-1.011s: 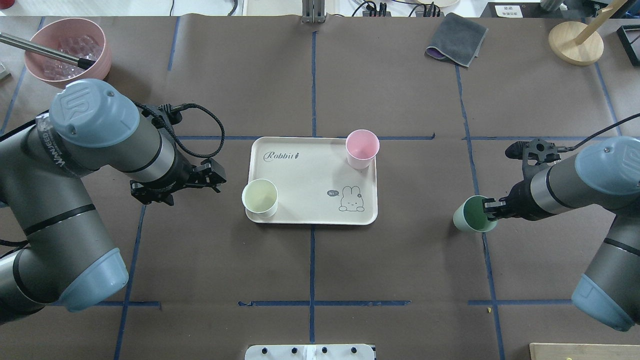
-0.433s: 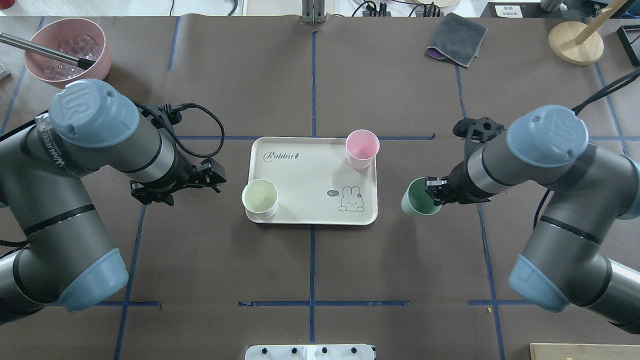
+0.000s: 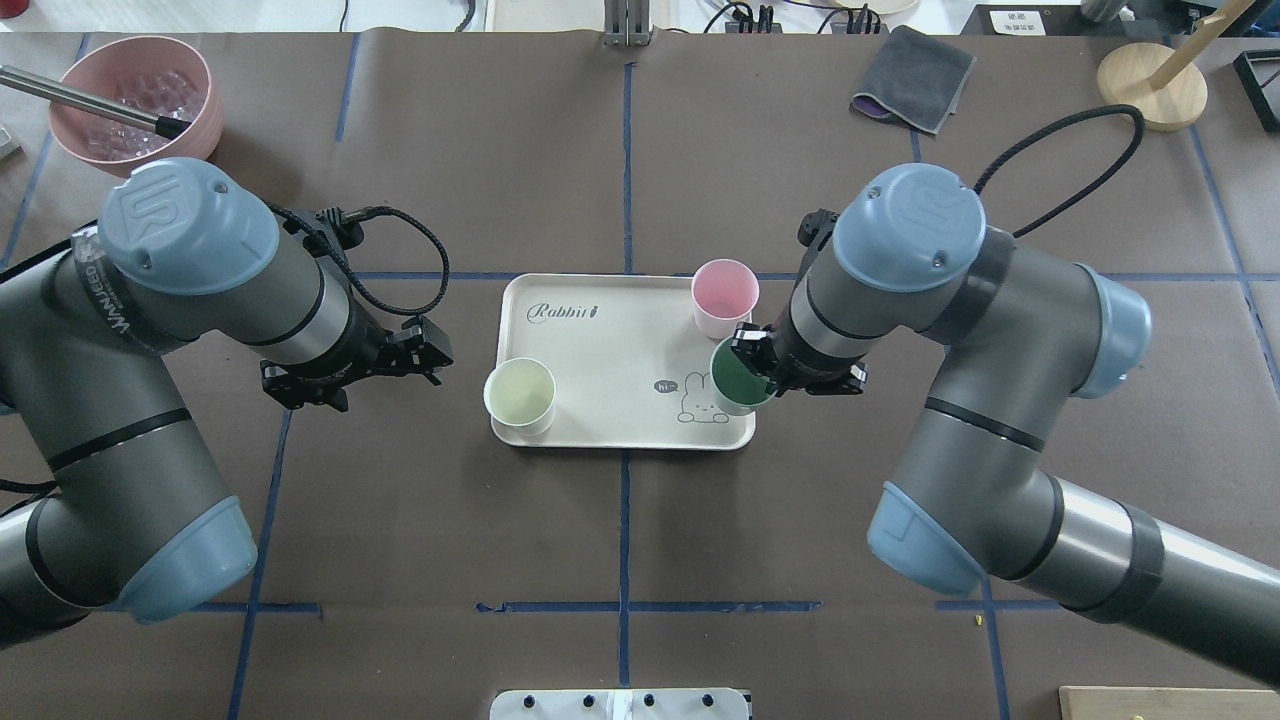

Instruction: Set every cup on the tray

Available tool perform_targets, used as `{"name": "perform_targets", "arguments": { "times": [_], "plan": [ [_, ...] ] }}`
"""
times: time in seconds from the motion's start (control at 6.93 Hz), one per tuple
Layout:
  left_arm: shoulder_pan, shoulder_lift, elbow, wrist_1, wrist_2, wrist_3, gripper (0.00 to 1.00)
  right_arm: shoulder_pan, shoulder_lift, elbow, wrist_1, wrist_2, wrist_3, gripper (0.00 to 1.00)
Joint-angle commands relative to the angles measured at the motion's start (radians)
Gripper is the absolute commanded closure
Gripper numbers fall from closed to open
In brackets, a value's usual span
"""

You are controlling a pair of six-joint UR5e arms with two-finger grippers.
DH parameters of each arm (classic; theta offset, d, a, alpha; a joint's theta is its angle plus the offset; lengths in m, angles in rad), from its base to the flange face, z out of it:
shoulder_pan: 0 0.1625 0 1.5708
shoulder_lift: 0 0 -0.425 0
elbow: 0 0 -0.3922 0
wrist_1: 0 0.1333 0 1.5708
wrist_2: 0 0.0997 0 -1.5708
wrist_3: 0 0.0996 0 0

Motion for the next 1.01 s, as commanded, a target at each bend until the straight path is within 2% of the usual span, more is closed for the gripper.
{"name": "perform_targets", "arguments": {
  "times": [0.0, 0.14, 0.43, 0.58, 0.72, 0.87],
  "plan": [
    [0.000, 0.001, 0.002, -0.001, -0.001, 0.004, 0.00, -0.018, 0.057, -0.095, 0.048, -0.041, 0.047, 0.95],
    [0.002, 0.001, 0.004, -0.001, -0.001, 0.005, 0.00, -0.022, 0.053, -0.126, 0.086, -0.055, 0.044, 0.84],
    [0.002, 0.001, 0.011, -0.007, -0.001, 0.005, 0.00, -0.037, 0.039, -0.117, 0.085, -0.054, 0.036, 0.72],
    [0.002, 0.001, 0.013, -0.009, -0.001, 0.005, 0.00, -0.041, 0.031, -0.116, 0.085, -0.055, 0.036, 0.57],
    [0.002, 0.001, 0.014, -0.010, -0.001, 0.005, 0.00, -0.042, 0.031, -0.113, 0.085, -0.063, 0.036, 0.01],
    [0.002, 0.001, 0.014, -0.010, -0.001, 0.005, 0.00, -0.023, 0.033, -0.114, 0.082, -0.061, 0.024, 0.00]
  ]
}}
